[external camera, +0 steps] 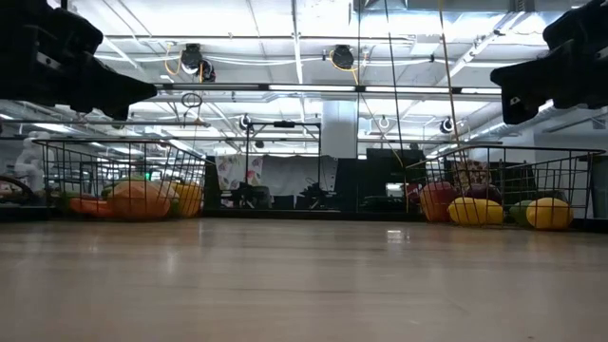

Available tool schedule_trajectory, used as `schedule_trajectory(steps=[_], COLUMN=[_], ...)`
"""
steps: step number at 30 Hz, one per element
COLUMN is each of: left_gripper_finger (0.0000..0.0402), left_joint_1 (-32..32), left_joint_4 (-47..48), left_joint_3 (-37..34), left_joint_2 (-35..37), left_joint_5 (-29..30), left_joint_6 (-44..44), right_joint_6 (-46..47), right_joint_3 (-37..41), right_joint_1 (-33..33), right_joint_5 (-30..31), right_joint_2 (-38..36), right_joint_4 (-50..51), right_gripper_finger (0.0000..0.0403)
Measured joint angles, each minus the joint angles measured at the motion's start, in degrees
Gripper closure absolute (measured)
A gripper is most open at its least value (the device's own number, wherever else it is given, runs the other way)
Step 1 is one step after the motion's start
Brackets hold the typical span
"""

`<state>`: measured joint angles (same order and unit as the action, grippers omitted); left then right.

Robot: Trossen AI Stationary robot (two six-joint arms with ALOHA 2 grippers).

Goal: Sort produce into baskets
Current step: Return to Home Position

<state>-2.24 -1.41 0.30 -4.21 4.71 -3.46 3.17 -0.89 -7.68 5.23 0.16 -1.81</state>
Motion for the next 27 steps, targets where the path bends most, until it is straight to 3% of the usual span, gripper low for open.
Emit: schedule_trajectory(steps=[4,27], left_gripper_finger=[0.0397,0.0397], left_joint_1=[0.0,0.0], left_joint_4=[0.0,-0.1], left_joint_3=[0.0,0.0], left_joint_2=[0.0,0.0], left_joint_5=[0.0,0.4], left_joint_6=[0.0,0.0], right_joint_6=[0.2,-3.3], right_joint_3=[0.1,0.1], right_joint_1=[-0.3,-0.3], right_joint_5=[-2.3,-1.9], right_joint_2=[0.0,0.0], right_joint_4=[0.1,0.2], right_gripper_finger=[0.0403,0.0403])
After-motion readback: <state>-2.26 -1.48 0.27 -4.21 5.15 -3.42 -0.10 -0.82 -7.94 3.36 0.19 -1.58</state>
